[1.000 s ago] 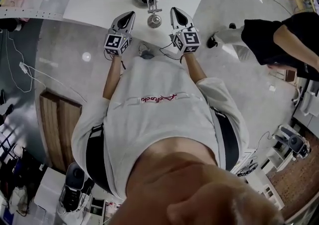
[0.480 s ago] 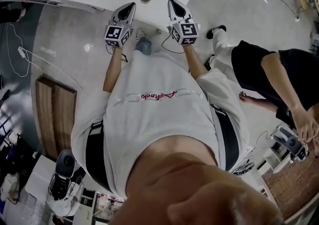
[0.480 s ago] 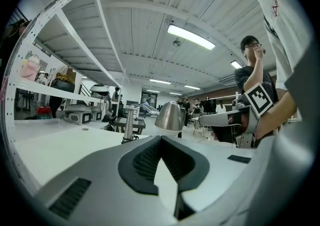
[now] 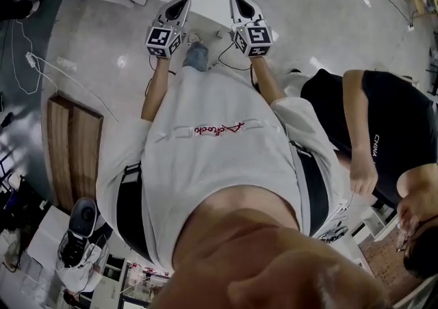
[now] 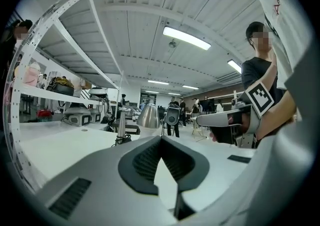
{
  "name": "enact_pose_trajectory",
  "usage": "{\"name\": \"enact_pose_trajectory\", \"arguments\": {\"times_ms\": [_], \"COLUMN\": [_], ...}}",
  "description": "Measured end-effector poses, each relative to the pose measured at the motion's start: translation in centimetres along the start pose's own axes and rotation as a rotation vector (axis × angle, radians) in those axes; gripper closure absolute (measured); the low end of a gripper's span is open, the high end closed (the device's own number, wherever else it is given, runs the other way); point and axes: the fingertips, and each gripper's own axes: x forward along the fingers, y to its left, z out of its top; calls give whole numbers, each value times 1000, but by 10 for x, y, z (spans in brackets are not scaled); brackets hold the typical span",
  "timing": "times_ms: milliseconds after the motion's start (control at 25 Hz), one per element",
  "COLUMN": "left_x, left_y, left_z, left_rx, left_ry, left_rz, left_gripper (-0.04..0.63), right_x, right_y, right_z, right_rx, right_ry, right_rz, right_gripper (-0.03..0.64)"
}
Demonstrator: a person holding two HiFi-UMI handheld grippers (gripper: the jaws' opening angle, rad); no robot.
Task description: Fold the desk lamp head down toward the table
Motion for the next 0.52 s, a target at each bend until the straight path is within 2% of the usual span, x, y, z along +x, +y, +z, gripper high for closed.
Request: {"name": "enact_pose_trajectory", "arguments": {"times_ms": [520], "left_x": [6], "left_y": [-6], "left_z": [9], "left_rx": [24], "left_ry": [-14], "left_rz": [-20], "left_gripper": [568], "right_x": [3], "right_y": [-2], "right_z": [12], "right_rx": [-32], "right_ry": [-18], "right_rz": [0], "right_gripper": [600]}}
